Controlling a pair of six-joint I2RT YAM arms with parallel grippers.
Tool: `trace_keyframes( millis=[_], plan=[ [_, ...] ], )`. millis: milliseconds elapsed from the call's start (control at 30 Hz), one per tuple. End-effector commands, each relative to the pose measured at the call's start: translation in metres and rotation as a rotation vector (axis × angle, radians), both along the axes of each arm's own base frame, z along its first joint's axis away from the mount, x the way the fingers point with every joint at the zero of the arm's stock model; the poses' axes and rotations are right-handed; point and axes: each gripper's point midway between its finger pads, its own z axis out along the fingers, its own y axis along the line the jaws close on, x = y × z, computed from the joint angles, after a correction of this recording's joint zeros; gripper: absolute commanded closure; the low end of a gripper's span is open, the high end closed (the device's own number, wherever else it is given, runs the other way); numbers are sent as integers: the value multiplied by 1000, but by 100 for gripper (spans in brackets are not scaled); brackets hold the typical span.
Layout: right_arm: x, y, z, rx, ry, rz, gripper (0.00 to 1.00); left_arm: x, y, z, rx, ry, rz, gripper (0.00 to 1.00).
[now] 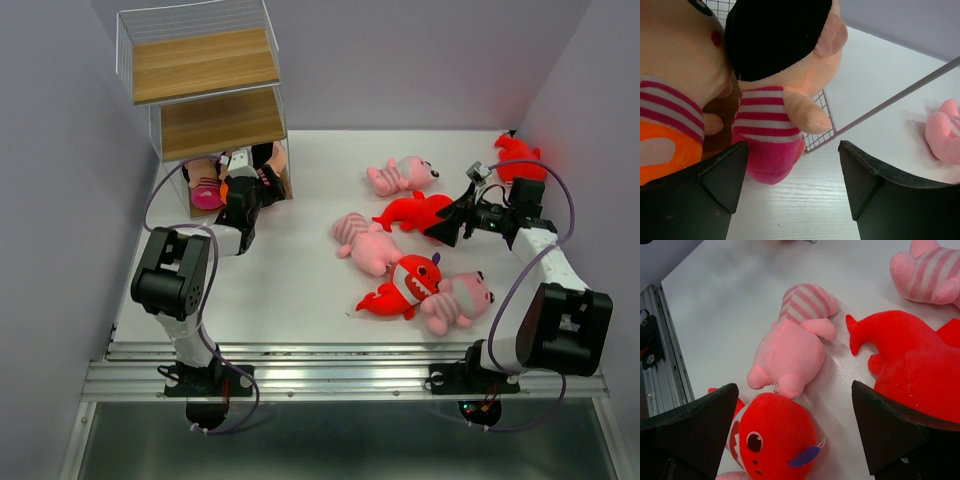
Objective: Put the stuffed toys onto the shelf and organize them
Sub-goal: Place the stuffed toy onto shelf
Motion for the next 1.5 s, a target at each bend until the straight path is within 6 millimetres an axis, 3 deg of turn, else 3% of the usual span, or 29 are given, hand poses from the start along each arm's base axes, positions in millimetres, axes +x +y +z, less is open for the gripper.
trace_keyframes(
  millis=[0,200,567,933,1133,1267,1467],
  plan=[
    [2,0,13,10,-48,28,0,8,0,59,-38,-126,2,16],
    [1,1,13,13,-47,34,0,2,1,65,-47,-124,-3,16],
    [0,1,15,14,-53,39,0,5,-1,29,-55,9,-13,18],
    [0,1,16,12,-56,45,0,16,5,15,-49,81,25,19],
    [0,1,14,13,-50,47,0,10,9,15,-37,80,33,18],
    [0,2,13,14,-48,49,0,7,13,26,-29,51,41,19],
    [0,2,14,14,-48,49,0,3,19,16,-70,57,94,20]
  ],
)
